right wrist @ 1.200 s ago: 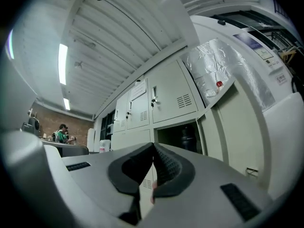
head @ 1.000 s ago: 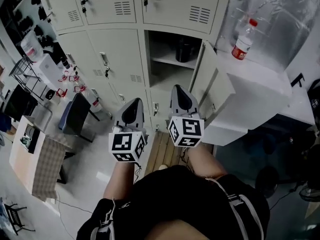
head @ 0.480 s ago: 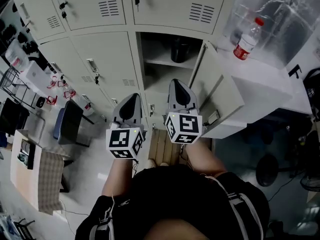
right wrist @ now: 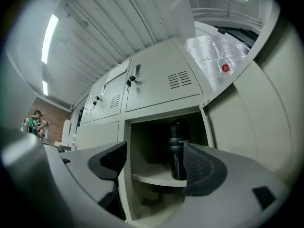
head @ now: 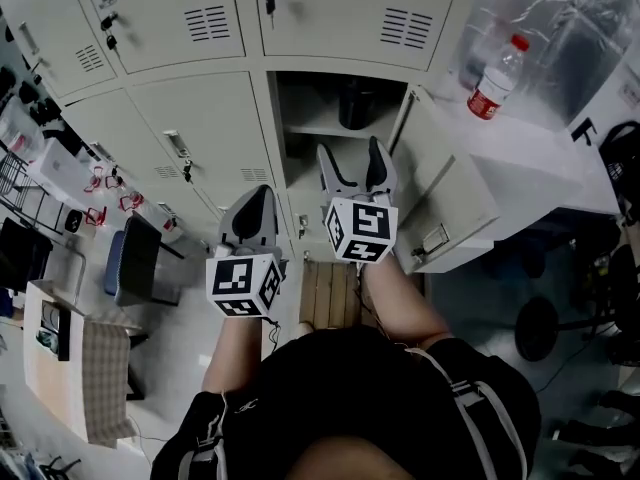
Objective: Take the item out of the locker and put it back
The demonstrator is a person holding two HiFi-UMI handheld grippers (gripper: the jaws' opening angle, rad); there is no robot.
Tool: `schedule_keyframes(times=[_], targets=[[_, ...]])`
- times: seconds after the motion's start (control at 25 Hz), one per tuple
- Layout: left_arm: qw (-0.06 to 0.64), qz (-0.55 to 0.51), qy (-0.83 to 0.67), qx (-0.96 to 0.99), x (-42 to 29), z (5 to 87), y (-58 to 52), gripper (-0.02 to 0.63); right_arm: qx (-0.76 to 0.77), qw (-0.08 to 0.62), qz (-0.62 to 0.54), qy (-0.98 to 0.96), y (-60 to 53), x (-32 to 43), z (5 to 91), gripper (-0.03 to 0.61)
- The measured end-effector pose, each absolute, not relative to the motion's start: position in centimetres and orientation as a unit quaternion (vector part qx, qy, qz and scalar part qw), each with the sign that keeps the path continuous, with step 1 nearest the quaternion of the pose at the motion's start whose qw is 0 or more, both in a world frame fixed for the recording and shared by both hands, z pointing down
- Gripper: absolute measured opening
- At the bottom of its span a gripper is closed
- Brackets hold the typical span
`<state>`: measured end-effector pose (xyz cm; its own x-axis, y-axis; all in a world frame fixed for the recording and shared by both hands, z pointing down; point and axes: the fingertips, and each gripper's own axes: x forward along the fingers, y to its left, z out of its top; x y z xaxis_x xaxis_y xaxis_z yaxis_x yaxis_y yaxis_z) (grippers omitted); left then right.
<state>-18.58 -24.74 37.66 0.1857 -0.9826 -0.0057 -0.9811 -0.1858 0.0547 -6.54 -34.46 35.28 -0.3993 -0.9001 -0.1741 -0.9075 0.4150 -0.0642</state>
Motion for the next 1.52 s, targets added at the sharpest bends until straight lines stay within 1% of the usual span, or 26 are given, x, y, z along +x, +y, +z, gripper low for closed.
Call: schedule_keyframes(times=[0.24, 0.44, 0.8, 1.2, 1.32, 1.36, 1.4, 1.44, 1.52], targets=[[0.015, -0.019, -0.637, 0.771, -19.9, 37.5, -26.0, 0.014, -0.574, 0.073, 0.004, 0.816, -39.0, -7.1, 36.2, 0.411], [0.008, -0.019, -0.635, 0.772, -21.0, 37.2, -27.3, 0.014, -0.603, 0.067, -0.014, 0.795, -42.9, -7.0, 36.8, 0.459], [-0.003, -0.019, -0.63, 0.777, -22.8, 36.5, -30.6, 0.014, -0.643, 0.039, -0.048, 0.764, -49.5, -7.4, 39.0, 0.485], [-0.005, -0.019, -0.626, 0.78, -24.4, 36.3, -33.1, 0.014, -0.681, 0.008, -0.082, 0.727, -54.9, -6.3, 40.7, 0.483], [-0.007, -0.019, -0.624, 0.781, -24.6, 36.1, -33.7, 0.013, -0.687, 0.002, -0.084, 0.722, -55.5, -6.1, 41.0, 0.458], [-0.007, -0.019, -0.623, 0.782, -24.7, 36.0, -33.8, 0.013, -0.689, 0.0, -0.082, 0.72, -55.6, -6.0, 41.1, 0.439], [-0.007, -0.019, -0.622, 0.783, -24.7, 35.9, -34.0, 0.012, -0.69, -0.002, -0.08, 0.719, -55.7, -5.8, 41.1, 0.407], [-0.008, -0.019, -0.621, 0.783, -24.7, 35.8, -34.2, 0.014, -0.69, -0.003, -0.077, 0.719, -55.7, -5.8, 41.1, 0.4], [-0.007, -0.018, -0.619, 0.785, -24.6, 35.7, -34.5, 0.012, -0.688, -0.005, -0.072, 0.722, -55.7, -5.7, 41.0, 0.41]])
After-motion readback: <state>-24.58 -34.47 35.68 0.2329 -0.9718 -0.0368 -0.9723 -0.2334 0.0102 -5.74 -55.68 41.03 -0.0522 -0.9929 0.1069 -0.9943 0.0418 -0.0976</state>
